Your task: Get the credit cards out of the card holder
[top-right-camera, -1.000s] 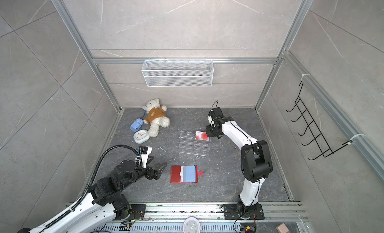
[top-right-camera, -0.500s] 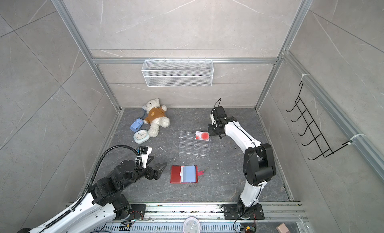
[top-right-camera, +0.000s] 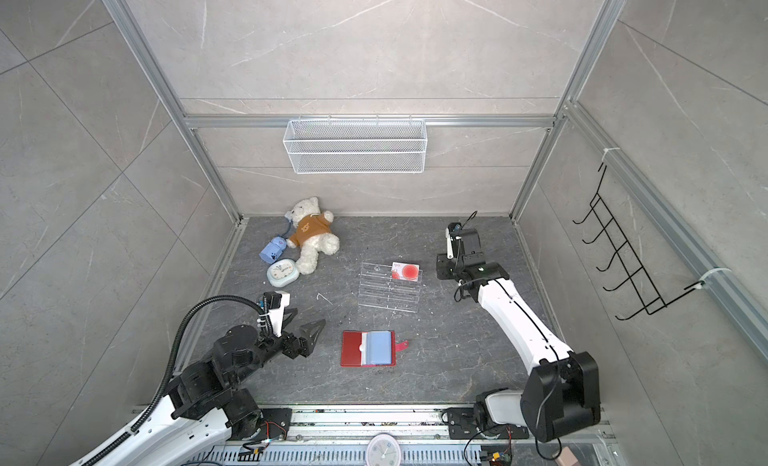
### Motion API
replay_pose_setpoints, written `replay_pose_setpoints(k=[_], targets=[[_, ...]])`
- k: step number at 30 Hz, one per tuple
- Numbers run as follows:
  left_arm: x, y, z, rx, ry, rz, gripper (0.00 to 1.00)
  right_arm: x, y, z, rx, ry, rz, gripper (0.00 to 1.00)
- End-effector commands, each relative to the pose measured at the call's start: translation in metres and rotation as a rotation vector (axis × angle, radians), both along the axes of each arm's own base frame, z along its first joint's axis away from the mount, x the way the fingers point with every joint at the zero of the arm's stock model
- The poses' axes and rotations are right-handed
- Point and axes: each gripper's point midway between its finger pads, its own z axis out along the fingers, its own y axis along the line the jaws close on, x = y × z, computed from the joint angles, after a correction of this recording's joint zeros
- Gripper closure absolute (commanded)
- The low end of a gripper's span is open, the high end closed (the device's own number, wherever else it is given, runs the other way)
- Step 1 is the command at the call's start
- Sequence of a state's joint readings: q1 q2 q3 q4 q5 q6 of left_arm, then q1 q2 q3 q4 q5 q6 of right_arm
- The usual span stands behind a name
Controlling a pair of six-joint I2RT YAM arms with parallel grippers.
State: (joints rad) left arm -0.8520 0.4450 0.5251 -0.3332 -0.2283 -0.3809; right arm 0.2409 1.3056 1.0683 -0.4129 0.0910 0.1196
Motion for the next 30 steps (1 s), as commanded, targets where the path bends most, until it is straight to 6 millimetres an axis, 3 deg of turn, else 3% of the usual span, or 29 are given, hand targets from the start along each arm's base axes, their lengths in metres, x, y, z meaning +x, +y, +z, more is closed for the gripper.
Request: replay_pose_setpoints(k=[1, 4, 8, 12, 13, 25, 30], targets=[[0.004, 0.012, 0.015, 0.004, -0.040, 0.053, 0.00, -0.005, -0.006, 0.026, 0.007, -0.131, -0.008, 0.47], [0.005, 0.020, 0.019, 0.030, -0.066, 0.085, 0.01, -0.020, -0.003, 0.044, 0.050, -0.248, 0.023, 0.40], [0.009, 0.037, 0.026, 0.053, -0.106, 0.160, 0.01, -0.044, -0.002, 0.069, 0.101, -0.405, 0.061, 0.23], [0.011, 0.047, 0.029, 0.071, -0.132, 0.205, 0.01, -0.061, -0.008, 0.080, 0.111, -0.472, 0.053, 0.09], [0.013, 0.053, 0.029, 0.085, -0.136, 0.235, 0.01, -0.065, -0.010, 0.084, 0.113, -0.492, 0.047, 0.02], [0.022, 0.080, 0.043, 0.103, -0.181, 0.400, 0.01, -0.095, -0.026, 0.087, 0.124, -0.532, -0.011, 0.00], [0.032, 0.080, 0.041, 0.139, -0.206, 0.444, 0.00, -0.101, -0.028, 0.077, 0.164, -0.539, -0.031, 0.00]])
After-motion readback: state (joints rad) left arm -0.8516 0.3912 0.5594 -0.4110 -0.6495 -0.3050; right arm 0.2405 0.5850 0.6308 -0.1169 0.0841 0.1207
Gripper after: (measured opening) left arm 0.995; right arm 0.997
